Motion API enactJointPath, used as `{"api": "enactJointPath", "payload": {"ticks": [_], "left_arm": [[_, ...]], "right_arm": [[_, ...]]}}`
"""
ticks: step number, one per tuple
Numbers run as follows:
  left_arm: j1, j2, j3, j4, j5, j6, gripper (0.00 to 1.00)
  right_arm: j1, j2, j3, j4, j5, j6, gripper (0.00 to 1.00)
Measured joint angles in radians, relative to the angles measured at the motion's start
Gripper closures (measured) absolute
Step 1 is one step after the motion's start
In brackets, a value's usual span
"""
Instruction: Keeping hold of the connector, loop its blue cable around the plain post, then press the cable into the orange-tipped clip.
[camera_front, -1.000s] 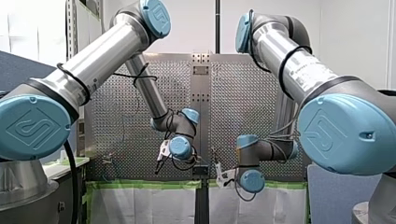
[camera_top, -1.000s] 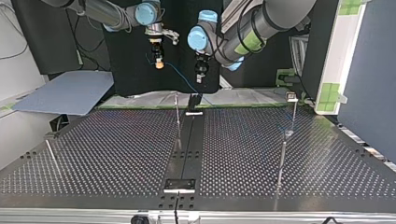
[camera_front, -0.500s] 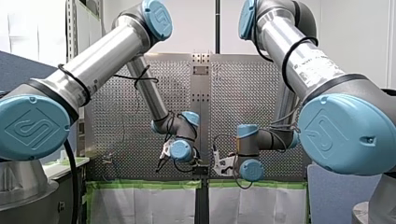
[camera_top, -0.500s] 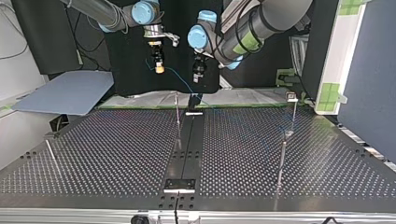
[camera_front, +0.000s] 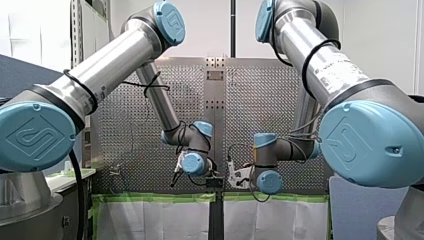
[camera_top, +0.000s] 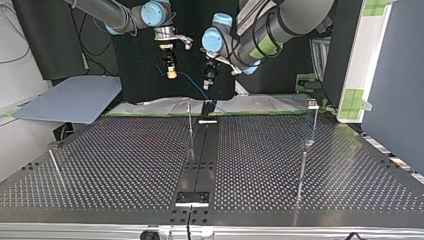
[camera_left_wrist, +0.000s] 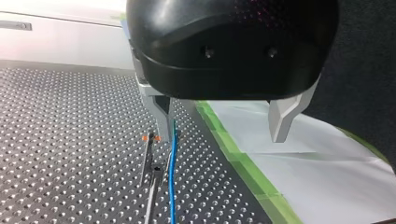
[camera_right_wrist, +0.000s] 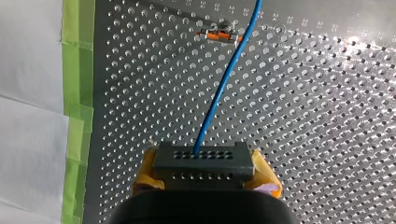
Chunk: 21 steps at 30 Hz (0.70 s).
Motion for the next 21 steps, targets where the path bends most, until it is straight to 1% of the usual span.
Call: {"api": "enactJointPath", "payload": {"ticks": [5,10,17,21], "left_arm": [[0.012,0.0,0.011,-0.004,0.006,-0.005,0.0],[0.015,0.0,0.019,-0.009,0.01,-0.009,0.0],[0.016,0.0,0.03,-0.015,0.03,-0.032,0.0],[0.016,0.0,0.033,-0.025,0.03,-0.042,0.0]], "right_arm": [[0.0,0.0,0.0,-0.001,0.0,0.001,1.0],[0.0,0.0,0.0,0.0,0.0,0.001,1.0],[0.0,0.0,-0.001,0.002,-0.001,0.004,1.0],[0.0,0.0,0.0,0.002,-0.003,0.007,1.0]]}}
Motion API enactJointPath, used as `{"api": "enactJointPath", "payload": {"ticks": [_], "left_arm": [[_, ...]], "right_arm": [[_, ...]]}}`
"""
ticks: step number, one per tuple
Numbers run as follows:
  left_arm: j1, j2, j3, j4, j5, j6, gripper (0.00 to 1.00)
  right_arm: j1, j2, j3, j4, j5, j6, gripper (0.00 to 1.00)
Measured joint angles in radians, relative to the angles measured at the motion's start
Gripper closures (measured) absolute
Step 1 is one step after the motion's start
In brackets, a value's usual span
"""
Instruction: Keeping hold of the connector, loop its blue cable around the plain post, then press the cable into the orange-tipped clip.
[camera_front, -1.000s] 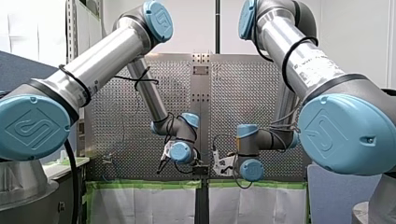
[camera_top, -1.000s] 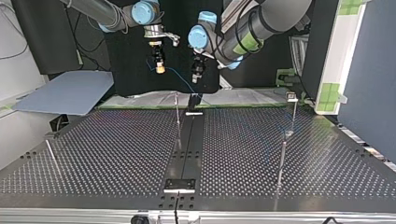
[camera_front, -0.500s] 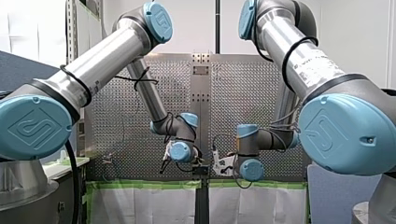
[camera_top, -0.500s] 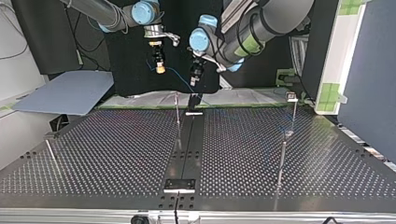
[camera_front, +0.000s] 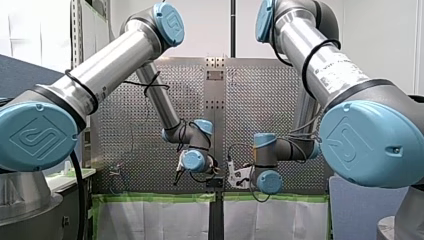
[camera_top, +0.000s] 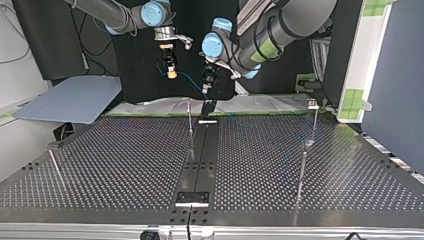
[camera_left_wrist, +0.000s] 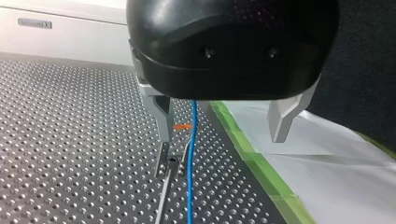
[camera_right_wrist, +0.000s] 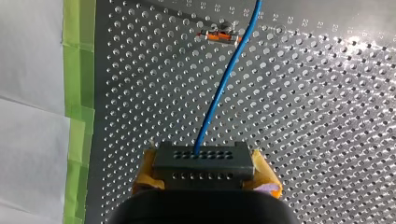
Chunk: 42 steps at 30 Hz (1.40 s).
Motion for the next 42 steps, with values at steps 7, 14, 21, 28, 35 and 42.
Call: {"api": "enactJointPath", "payload": {"ticks": [7,14,21,28,35,42], "left_arm": [[0.011,0.001,0.016,-0.056,-0.049,-0.001,0.0],[0.033,0.001,0.058,-0.125,-0.118,-0.056,0.0],[0.04,0.004,0.094,-0.198,-0.175,-0.128,0.0],[0.035,0.046,0.114,-0.264,-0.132,-0.162,0.0],[0.029,0.121,0.13,-0.339,-0.083,-0.125,0.0],[0.023,0.16,0.169,-0.41,-0.08,-0.09,0.0]], "right_arm": [[0.0,0.0,0.0,0.002,-0.001,0.001,1.0],[0.0,0.0,0.0,0.001,-0.002,0.001,1.0],[0.0,0.0,0.0,0.0,-0.002,0.001,1.0],[0.0,0.0,0.0,-0.003,-0.002,0.001,1.0],[0.0,0.0,0.0,-0.004,-0.002,0.001,1.0],[0.0,0.0,0.0,-0.001,-0.002,0.001,1.0]]}}
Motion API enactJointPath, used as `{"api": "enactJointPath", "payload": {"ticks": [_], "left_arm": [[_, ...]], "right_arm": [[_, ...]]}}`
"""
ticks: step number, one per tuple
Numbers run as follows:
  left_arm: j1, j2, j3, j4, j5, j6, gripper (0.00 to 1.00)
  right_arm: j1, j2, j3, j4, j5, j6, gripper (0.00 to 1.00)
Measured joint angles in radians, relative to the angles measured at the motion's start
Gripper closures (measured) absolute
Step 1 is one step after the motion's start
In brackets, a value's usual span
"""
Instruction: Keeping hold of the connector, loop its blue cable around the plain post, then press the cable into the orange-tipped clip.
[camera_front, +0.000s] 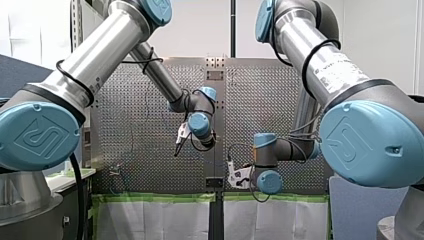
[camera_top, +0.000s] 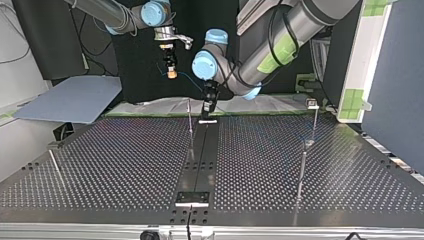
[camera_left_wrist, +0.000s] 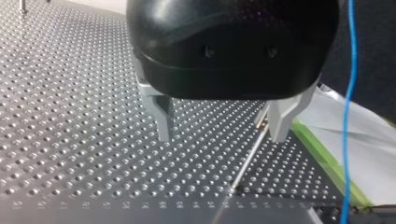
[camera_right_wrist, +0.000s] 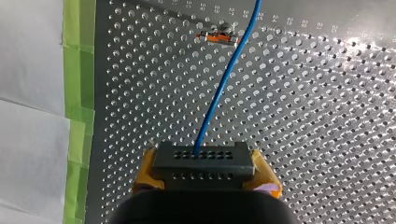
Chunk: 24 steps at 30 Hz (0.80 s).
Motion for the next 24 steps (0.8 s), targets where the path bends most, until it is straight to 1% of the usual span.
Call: {"api": "enactJointPath", "payload": {"ticks": [5,12,19,24], "left_arm": [[0.001,0.0,0.03,-0.048,-0.006,0.035,0.0],[0.003,-0.004,0.069,-0.118,-0.02,0.068,0.0],[0.008,-0.007,0.102,-0.185,0.002,0.078,0.0],[0.007,-0.037,0.143,-0.24,0.011,0.082,0.0]], "right_arm": [[0.0,0.0,0.0,-0.002,0.0,0.001,1.0],[0.0,0.0,0.0,0.0,0.0,0.001,1.0],[0.0,0.0,0.0,0.001,0.0,-0.003,1.0],[0.0,0.0,0.0,0.0,0.0,-0.002,1.0]]}}
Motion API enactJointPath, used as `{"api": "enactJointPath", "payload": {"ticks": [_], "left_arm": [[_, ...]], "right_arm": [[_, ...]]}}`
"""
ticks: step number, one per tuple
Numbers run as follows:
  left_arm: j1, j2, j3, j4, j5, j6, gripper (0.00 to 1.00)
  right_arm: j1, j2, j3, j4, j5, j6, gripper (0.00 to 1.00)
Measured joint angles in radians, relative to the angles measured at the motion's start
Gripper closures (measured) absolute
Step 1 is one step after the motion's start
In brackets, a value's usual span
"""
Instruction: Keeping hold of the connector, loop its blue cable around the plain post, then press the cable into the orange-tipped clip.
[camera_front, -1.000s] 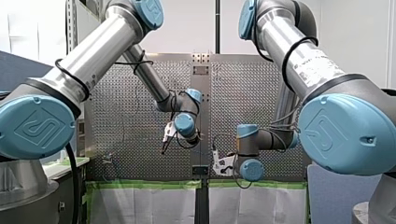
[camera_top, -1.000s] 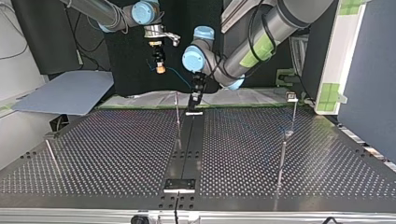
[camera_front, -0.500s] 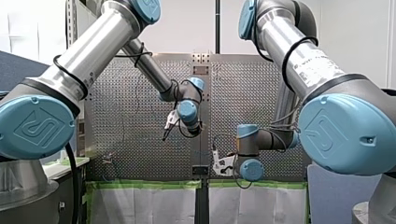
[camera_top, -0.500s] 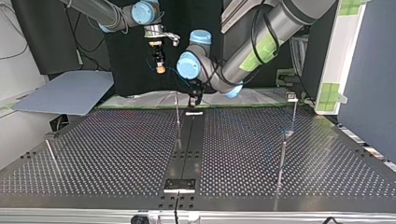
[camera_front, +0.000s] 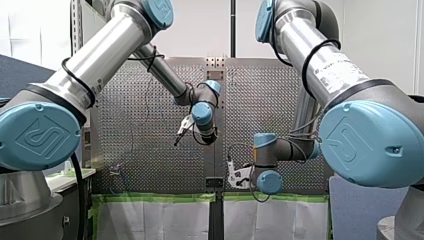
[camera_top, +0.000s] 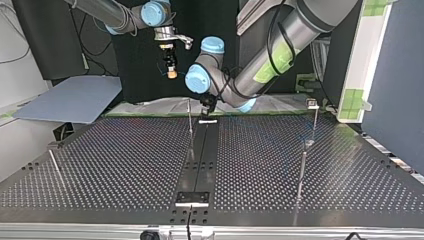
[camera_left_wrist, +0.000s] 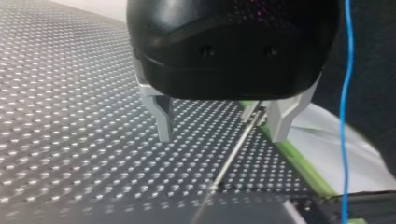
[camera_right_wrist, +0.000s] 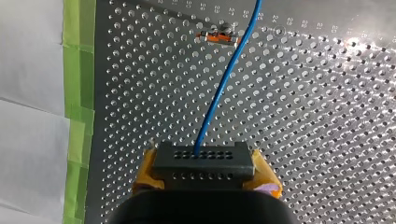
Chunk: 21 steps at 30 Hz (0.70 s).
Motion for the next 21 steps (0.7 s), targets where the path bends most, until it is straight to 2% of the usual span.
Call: {"api": "enactJointPath", "payload": {"ticks": [5,11,21], "left_arm": [[-0.004,-0.045,0.036,-0.048,0.003,0.009,0.0],[-0.002,-0.089,0.083,-0.097,-0.024,0.0,0.0],[0.008,-0.101,0.112,-0.186,-0.044,-0.002,0.0]], "right_arm": [[0.0,0.0,0.0,0.002,0.0,0.0,1.0],[0.0,0.0,0.0,0.002,0.0,0.0,1.0],[0.0,0.0,0.0,0.002,-0.002,0.0,1.0]]}}
